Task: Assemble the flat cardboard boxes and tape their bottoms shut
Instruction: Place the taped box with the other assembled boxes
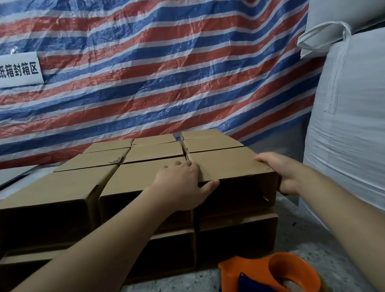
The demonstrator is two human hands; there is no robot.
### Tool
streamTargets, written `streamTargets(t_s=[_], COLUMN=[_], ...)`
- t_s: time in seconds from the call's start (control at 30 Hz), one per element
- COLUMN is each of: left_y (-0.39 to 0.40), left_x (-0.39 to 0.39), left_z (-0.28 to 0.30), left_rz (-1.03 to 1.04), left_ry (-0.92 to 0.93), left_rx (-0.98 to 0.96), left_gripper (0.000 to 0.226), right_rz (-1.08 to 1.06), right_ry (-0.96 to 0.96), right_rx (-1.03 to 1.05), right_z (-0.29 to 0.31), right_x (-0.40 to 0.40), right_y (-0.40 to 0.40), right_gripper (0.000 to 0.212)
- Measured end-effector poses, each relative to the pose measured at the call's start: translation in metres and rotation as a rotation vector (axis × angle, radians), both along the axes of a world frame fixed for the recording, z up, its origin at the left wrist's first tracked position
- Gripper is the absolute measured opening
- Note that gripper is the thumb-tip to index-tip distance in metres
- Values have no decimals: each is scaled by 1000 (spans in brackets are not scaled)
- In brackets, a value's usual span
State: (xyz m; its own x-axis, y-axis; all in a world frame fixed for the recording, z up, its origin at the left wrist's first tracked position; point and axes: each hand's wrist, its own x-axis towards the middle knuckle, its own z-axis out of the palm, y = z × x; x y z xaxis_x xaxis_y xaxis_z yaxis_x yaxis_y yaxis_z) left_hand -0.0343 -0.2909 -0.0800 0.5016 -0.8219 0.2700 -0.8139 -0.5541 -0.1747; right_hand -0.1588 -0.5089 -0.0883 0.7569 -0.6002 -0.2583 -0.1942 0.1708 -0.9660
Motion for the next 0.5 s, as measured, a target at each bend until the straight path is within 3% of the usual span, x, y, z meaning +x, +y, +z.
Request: streamTargets(t_s=[0.37,0.5], left_y=[1,3], left_x=[-2,-6], left_z=[-3,-2], left_rz=[1,-24], left_ry=[-101,-86], left_rx=[-85,-158], left_gripper=[84,85], right_rz=[-58,-100], right_ry=[-21,-14], right_rx=[5,-82], right_z=[-8,-2], right_x=[7,4], right_y=[-2,2], right_gripper=[34,48])
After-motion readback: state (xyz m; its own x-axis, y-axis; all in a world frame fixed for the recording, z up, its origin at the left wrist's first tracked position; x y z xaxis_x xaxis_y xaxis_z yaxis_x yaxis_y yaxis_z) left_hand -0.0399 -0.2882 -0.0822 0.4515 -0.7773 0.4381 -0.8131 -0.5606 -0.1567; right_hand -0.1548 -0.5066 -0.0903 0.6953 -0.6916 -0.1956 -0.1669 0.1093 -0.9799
